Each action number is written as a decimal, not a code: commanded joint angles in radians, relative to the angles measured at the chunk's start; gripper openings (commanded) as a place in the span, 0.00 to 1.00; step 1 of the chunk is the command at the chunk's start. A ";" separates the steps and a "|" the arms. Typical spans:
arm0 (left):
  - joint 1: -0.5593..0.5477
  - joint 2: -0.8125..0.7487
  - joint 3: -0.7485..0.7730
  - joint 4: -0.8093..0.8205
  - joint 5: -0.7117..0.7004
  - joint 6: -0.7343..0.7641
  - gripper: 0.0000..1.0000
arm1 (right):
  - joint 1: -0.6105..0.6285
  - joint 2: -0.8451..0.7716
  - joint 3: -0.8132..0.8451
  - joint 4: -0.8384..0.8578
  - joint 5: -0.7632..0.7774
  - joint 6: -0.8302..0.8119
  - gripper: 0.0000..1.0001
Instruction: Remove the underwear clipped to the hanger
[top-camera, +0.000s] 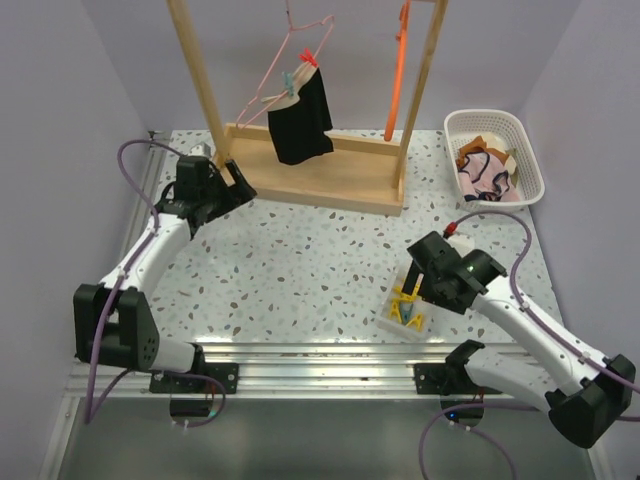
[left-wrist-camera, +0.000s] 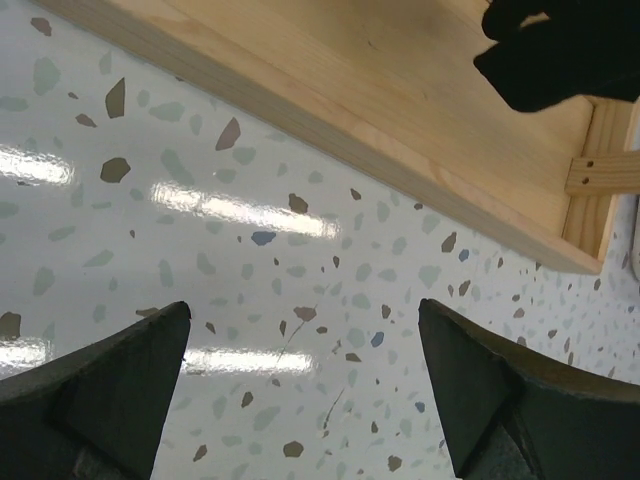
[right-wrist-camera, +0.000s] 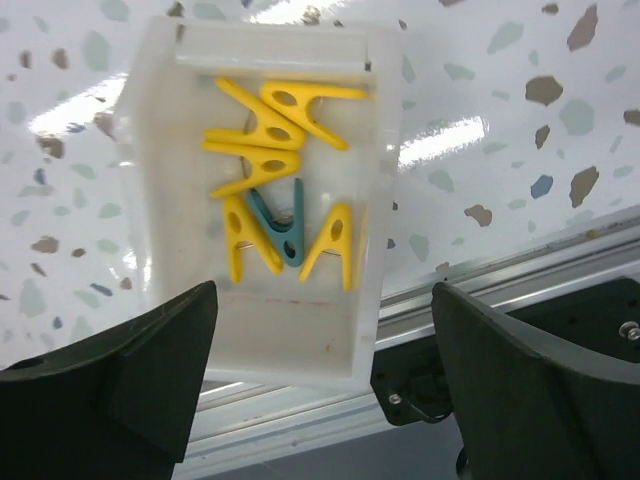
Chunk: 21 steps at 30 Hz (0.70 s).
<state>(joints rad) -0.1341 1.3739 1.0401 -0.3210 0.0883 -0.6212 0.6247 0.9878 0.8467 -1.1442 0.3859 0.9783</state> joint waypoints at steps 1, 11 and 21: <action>0.039 0.094 0.106 0.034 -0.036 -0.133 1.00 | -0.005 -0.011 0.115 -0.080 0.058 -0.003 0.93; 0.123 0.396 0.334 -0.062 -0.119 -0.365 1.00 | -0.003 0.037 0.189 0.086 -0.163 -0.243 0.95; 0.133 0.755 0.808 -0.318 -0.245 -0.466 0.93 | -0.002 0.135 0.264 0.159 -0.229 -0.323 0.93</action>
<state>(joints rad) -0.0109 2.0403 1.6993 -0.5201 -0.1104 -1.0306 0.6216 1.0950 1.0691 -1.0389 0.2031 0.7029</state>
